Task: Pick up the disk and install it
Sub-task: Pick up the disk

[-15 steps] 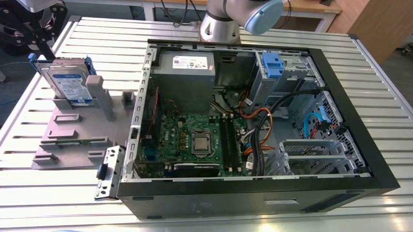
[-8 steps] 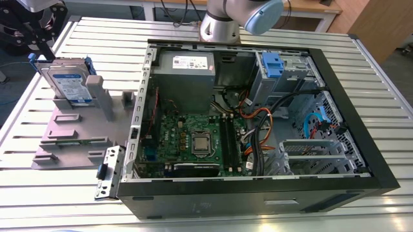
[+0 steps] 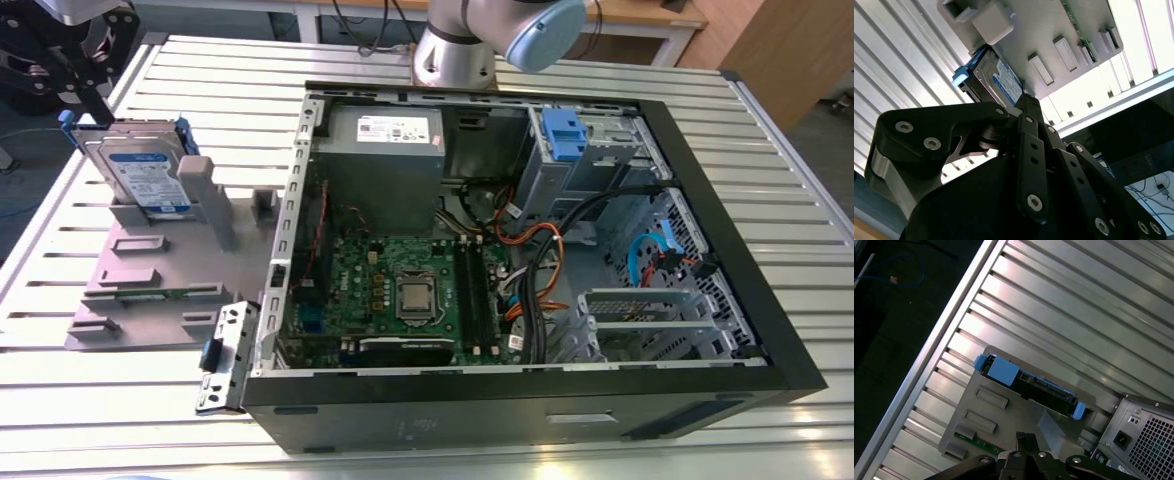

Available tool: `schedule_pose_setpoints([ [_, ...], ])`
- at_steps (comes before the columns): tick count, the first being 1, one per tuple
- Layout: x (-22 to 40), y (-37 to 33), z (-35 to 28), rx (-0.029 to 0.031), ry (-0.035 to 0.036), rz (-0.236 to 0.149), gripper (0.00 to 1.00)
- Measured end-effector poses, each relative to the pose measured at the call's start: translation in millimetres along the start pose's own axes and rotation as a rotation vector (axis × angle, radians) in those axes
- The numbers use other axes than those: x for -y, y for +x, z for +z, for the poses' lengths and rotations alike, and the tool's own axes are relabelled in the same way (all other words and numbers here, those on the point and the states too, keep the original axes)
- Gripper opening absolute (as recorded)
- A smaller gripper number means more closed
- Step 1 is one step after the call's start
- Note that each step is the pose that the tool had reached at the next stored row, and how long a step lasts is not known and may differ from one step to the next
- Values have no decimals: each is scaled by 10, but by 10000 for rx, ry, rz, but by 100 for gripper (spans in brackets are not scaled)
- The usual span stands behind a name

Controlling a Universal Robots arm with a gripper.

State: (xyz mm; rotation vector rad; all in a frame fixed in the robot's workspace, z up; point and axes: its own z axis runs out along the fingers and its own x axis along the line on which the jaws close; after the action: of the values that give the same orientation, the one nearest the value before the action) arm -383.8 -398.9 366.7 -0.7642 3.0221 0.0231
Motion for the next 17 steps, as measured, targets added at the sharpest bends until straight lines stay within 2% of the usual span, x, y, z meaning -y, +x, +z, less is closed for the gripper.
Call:
schedule_pose_setpoints([
  [17,0,0,0,-1,-2,-85,11],
])
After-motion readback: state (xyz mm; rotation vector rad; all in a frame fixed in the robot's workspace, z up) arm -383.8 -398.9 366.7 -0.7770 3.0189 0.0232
